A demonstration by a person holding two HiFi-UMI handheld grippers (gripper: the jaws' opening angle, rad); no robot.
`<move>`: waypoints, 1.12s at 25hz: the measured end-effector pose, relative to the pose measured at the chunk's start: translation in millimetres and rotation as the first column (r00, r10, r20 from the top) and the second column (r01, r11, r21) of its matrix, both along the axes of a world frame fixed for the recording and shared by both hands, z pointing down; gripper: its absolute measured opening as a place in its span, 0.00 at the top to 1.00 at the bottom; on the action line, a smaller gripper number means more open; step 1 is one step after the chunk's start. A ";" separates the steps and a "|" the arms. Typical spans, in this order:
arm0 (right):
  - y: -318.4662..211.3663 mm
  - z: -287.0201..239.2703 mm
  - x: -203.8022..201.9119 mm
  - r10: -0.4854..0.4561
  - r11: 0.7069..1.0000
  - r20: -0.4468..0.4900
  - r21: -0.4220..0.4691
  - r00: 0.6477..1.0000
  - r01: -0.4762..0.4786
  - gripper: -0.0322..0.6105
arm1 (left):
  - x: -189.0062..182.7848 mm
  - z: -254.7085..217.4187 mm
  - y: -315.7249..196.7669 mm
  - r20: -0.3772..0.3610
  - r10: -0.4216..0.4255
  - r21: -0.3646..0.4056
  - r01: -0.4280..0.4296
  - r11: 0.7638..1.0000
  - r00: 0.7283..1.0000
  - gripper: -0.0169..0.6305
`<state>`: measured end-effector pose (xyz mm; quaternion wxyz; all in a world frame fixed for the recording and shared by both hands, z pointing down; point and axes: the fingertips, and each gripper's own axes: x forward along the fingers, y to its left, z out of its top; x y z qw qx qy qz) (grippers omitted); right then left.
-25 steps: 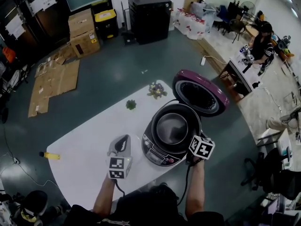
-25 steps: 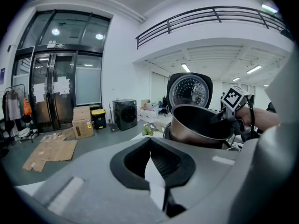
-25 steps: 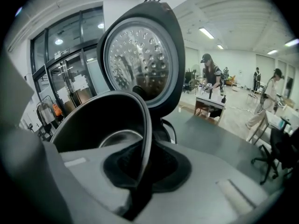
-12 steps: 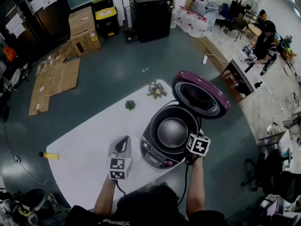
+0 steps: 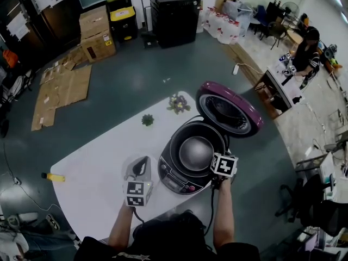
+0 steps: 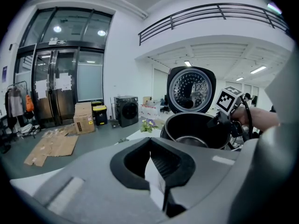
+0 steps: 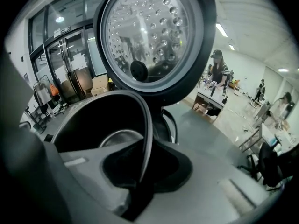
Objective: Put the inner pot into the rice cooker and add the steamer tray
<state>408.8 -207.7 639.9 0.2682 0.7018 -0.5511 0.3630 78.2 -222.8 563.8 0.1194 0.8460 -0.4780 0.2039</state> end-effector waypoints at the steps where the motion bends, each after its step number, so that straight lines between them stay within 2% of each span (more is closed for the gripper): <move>1: -0.7 -0.9 0.2 -0.006 1.000 -0.007 -0.008 1.000 0.006 0.90 | 1.1 -2.2 0.0 0.000 -0.001 0.009 0.001 1.000 1.000 0.96; 7: -4.4 0.3 -2.6 -0.015 1.000 0.014 -0.017 1.000 0.015 0.90 | -2.3 -0.5 11.4 0.000 -0.003 0.001 0.003 1.000 1.000 0.96; 11: -2.9 0.3 0.4 -0.015 0.999 -0.021 -0.037 1.000 0.014 0.90 | -7.5 -3.9 18.9 0.008 -0.011 -0.003 0.011 1.000 1.000 0.96; 18: -2.7 3.4 -2.5 -0.006 1.000 0.002 -0.011 1.000 0.006 0.90 | -15.8 -11.3 28.9 -0.004 -0.032 0.030 0.032 0.999 0.999 0.96; 28: -0.4 0.8 0.1 0.010 1.000 -0.023 0.003 1.000 -0.009 0.88 | -35.2 -10.1 41.7 0.007 -0.075 0.011 0.075 0.997 0.997 0.96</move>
